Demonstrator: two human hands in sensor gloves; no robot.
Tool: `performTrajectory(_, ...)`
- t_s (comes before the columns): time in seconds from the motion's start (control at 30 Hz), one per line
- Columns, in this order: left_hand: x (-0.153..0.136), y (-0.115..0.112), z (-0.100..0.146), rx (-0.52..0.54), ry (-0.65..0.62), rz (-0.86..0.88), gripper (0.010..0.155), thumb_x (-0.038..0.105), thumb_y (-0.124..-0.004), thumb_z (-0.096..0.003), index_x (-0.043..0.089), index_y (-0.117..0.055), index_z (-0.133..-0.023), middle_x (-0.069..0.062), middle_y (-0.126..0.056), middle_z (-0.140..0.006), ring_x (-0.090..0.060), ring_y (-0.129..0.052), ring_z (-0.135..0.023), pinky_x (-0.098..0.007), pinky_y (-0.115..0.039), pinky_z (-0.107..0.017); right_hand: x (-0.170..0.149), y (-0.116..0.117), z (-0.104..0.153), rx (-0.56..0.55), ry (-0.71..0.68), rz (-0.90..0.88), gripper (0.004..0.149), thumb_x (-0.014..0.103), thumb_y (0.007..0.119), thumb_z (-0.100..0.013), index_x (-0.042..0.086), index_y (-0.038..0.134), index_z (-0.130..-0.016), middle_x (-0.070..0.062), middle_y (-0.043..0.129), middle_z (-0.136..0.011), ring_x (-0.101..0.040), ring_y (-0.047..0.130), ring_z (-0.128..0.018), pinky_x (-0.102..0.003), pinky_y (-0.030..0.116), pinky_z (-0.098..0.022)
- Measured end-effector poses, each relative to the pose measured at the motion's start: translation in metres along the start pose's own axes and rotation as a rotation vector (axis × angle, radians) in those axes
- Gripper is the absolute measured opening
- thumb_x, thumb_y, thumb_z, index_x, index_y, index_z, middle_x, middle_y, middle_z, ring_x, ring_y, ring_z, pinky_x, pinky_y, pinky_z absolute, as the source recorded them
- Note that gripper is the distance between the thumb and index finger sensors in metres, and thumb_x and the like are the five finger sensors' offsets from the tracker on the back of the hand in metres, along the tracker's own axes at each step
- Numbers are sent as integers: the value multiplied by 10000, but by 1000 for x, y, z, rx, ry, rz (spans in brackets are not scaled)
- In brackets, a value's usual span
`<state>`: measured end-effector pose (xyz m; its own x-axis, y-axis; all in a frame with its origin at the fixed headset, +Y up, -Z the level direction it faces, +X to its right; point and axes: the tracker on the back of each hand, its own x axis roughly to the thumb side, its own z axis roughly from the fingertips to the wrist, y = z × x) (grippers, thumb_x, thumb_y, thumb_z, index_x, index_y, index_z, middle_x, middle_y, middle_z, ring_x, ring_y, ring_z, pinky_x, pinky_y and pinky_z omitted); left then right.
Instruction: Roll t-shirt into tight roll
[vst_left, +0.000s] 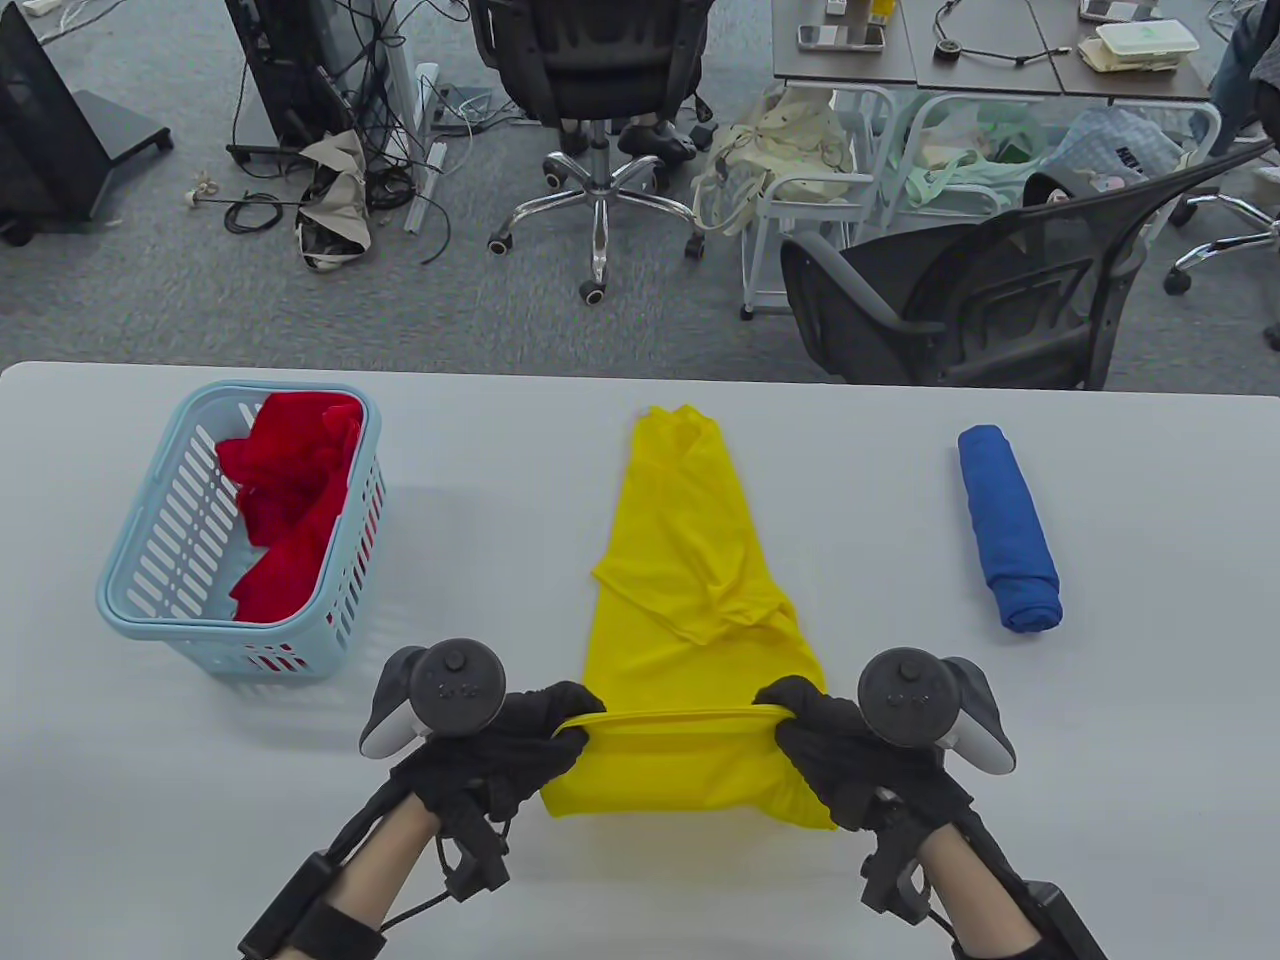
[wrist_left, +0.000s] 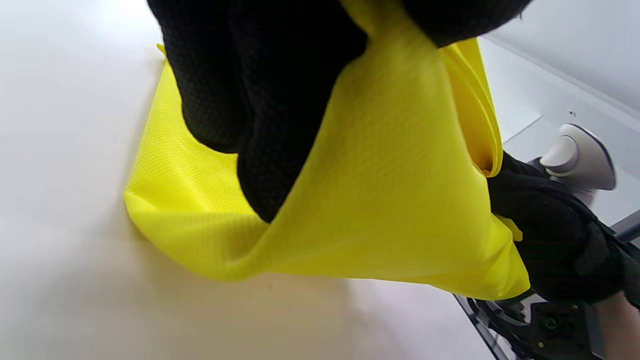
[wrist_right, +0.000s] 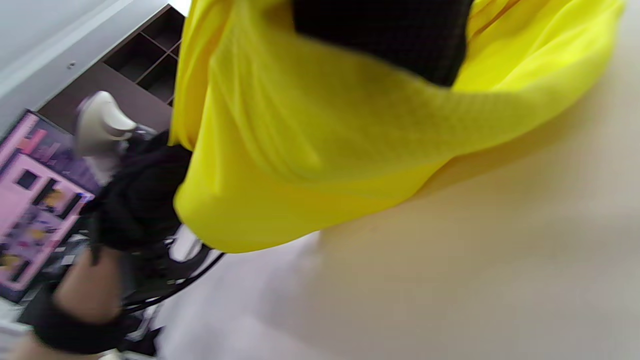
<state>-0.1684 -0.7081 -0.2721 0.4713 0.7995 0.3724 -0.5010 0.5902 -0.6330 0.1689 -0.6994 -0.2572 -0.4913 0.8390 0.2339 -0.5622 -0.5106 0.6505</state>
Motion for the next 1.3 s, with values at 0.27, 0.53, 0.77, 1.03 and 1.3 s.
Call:
performTrajectory(0.27,11,18,3,81,147,-240,453,399,-631,-562,237,-721,-976,52,-1022,-743,-206,-1079,-631,-488,-818,-660,-2,-10,-9,-30,150,199,423,335,583,-687,179,550,-1078,-64,806,-908,-192,1038,-569,-368,883,-411)
performTrajectory(0.53,9,29,-41,129,395,-608,437,504,-654,-559,325,-766,-941,37,-902,-904,-240,-962,-814,-530,-741,-713,-22,-40,-38,-108,414,376,421,394,693,-651,222,681,-1035,-60,839,-877,-201,1024,-564,-395,864,-418)
performTrajectory(0.77,11,57,-102,51,522,-739,429,480,-655,-554,322,-762,-938,1,-843,-975,-273,-913,-875,-547,-718,-726,-21,-84,-79,-16,599,427,403,371,736,-624,201,750,-990,-68,883,-804,-160,1037,-482,-362,882,-376)
performTrajectory(1.03,32,90,-139,319,615,-772,682,481,-582,-574,211,-383,-1167,-158,-450,-1236,-421,-596,-1102,-594,-586,-780,5,-121,-100,-366,747,637,804,507,554,-673,118,81,-1194,-244,68,-1209,-560,191,-1113,-650,335,-761)
performTrajectory(1.3,-2,-25,-103,-229,389,-778,682,550,-461,-564,294,-319,-1180,-153,-318,-1267,-452,-402,-1146,-623,-537,-792,-13,-12,-74,11,507,663,686,476,595,-658,184,326,-1217,-199,290,-1244,-531,305,-1125,-633,449,-737)
